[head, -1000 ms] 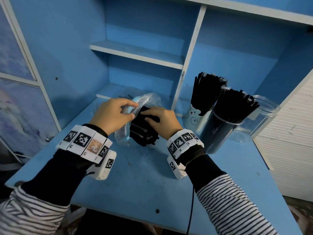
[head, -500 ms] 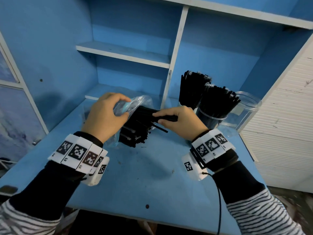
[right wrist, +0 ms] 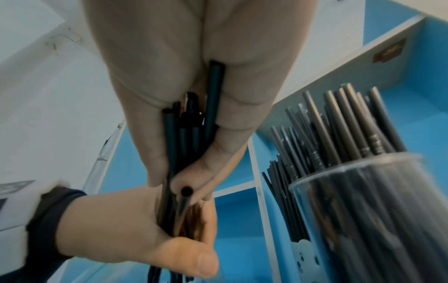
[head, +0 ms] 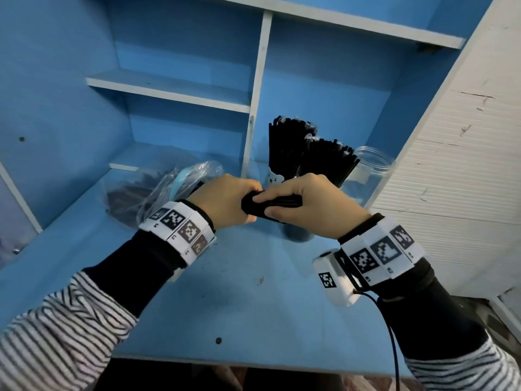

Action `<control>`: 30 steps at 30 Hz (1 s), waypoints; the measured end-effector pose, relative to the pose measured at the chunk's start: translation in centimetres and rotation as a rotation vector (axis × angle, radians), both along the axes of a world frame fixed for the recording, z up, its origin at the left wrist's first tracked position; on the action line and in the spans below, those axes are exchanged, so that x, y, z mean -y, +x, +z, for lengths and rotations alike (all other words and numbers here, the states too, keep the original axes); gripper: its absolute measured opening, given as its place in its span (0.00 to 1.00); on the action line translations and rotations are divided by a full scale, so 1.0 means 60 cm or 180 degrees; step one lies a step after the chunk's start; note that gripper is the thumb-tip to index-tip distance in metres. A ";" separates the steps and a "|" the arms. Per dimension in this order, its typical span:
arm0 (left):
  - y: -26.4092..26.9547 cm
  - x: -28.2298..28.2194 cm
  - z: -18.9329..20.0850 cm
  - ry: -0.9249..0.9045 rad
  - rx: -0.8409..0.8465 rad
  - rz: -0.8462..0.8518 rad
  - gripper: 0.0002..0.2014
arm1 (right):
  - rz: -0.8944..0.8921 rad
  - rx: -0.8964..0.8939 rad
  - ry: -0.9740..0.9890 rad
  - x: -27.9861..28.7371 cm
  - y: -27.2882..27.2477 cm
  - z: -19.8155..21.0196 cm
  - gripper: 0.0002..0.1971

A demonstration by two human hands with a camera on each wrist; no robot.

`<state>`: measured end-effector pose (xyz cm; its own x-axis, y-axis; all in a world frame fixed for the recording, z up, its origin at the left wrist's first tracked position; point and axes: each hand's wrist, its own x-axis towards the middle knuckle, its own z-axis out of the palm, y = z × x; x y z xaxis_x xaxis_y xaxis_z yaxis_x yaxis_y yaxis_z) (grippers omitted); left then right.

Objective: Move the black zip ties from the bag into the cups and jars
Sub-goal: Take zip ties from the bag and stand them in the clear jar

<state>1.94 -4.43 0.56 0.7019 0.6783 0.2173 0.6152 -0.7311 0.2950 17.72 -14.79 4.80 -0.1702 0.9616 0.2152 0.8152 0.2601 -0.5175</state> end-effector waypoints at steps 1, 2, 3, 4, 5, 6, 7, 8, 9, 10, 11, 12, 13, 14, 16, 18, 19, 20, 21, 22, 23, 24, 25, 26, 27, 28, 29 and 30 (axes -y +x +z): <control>0.004 0.002 0.001 0.0009 0.0057 0.0008 0.06 | 0.0000 0.0012 0.0017 0.004 0.003 0.002 0.13; 0.008 0.004 0.001 0.0023 0.0138 0.0001 0.06 | -0.0001 0.0011 0.0056 0.007 0.006 0.005 0.13; 0.011 0.005 0.002 0.0027 0.0220 -0.0011 0.08 | -0.0001 -0.0012 0.0114 0.010 0.009 0.010 0.14; 0.013 0.005 0.002 -0.0027 0.0361 -0.0039 0.10 | -0.0010 -0.0042 0.0194 0.015 0.012 0.019 0.14; 0.015 0.006 0.004 -0.0147 0.0570 -0.0085 0.10 | -0.0047 -0.0051 0.0308 0.019 0.014 0.029 0.16; 0.016 0.008 0.006 -0.0305 0.0789 -0.0125 0.09 | -0.0112 -0.0029 0.0469 0.023 0.017 0.041 0.17; 0.018 0.011 0.009 -0.0448 0.0980 -0.0133 0.09 | -0.0196 -0.0011 0.0663 0.027 0.020 0.052 0.19; 0.021 0.014 0.012 -0.0567 0.1133 -0.0110 0.10 | -0.0274 -0.0060 0.0867 0.031 0.022 0.063 0.21; 0.024 0.017 0.015 -0.0665 0.1272 -0.0075 0.11 | -0.0318 -0.0206 0.1063 0.035 0.024 0.072 0.22; 0.028 0.022 0.019 -0.0756 0.1415 -0.0054 0.13 | -0.0319 -0.0419 0.1242 0.039 0.023 0.079 0.23; 0.032 0.029 0.023 -0.0865 0.1555 -0.0065 0.15 | -0.0296 -0.0640 0.1403 0.042 0.022 0.084 0.23; 0.037 0.036 0.025 -0.1011 0.1705 -0.0103 0.17 | -0.0261 -0.0826 0.1523 0.042 0.018 0.086 0.23; 0.042 0.041 0.026 -0.1179 0.1825 -0.0159 0.17 | -0.0220 -0.0948 0.1621 0.040 0.013 0.087 0.23; 0.047 0.046 0.026 -0.1341 0.1894 -0.0205 0.16 | -0.0157 -0.0987 0.1724 0.037 0.006 0.086 0.22; 0.055 0.059 0.024 -0.1609 0.1988 -0.0302 0.16 | 0.0033 -0.0873 0.1991 0.028 -0.007 0.078 0.19; 0.059 0.072 0.016 -0.1825 0.2124 -0.0440 0.12 | 0.0145 -0.0705 0.2064 0.020 -0.013 0.065 0.18; 0.059 0.078 0.011 -0.1931 0.2171 -0.0498 0.10 | 0.0124 -0.0657 0.1946 0.018 -0.014 0.057 0.18; 0.059 0.082 0.003 -0.2035 0.2166 -0.0528 0.09 | 0.0088 -0.0631 0.1739 0.017 -0.015 0.049 0.19; 0.058 0.086 -0.006 -0.2140 0.2117 -0.0533 0.08 | 0.0069 -0.0584 0.1491 0.017 -0.014 0.038 0.19; 0.057 0.086 -0.016 -0.2222 0.2030 -0.0507 0.07 | 0.0064 -0.0505 0.1266 0.016 -0.013 0.026 0.18; 0.056 0.085 -0.026 -0.2264 0.1915 -0.0449 0.06 | 0.0064 -0.0407 0.1115 0.014 -0.012 0.014 0.18; 0.055 0.083 -0.035 -0.2278 0.1813 -0.0367 0.04 | 0.0066 -0.0319 0.1040 0.012 -0.010 0.003 0.18; 0.055 0.081 -0.041 -0.2285 0.1746 -0.0293 0.03 | 0.0068 -0.0269 0.1027 0.009 -0.009 -0.004 0.19; 0.054 0.080 -0.044 -0.2297 0.1706 -0.0224 0.03 | 0.0078 -0.0274 0.1063 0.007 -0.008 -0.009 0.20; 0.053 0.079 -0.045 -0.2316 0.1685 -0.0183 0.03 | 0.0101 -0.0311 0.1131 0.006 -0.007 -0.011 0.21; 0.052 0.079 -0.044 -0.2332 0.1667 -0.0170 0.04 | 0.0130 -0.0340 0.1208 0.004 -0.006 -0.012 0.22; 0.052 0.079 -0.042 -0.2335 0.1660 -0.0193 0.04 | 0.0154 -0.0342 0.1264 0.003 -0.006 -0.013 0.23; 0.050 0.080 -0.040 -0.2336 0.1666 -0.0198 0.04 | 0.0173 -0.0326 0.1289 0.001 -0.006 -0.013 0.22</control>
<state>4.97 -9.25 -1.84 0.6749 0.7364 0.0467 0.2370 -0.2762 0.9314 17.34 -14.88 4.01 -0.1763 0.7861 0.5924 0.7444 0.5003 -0.4423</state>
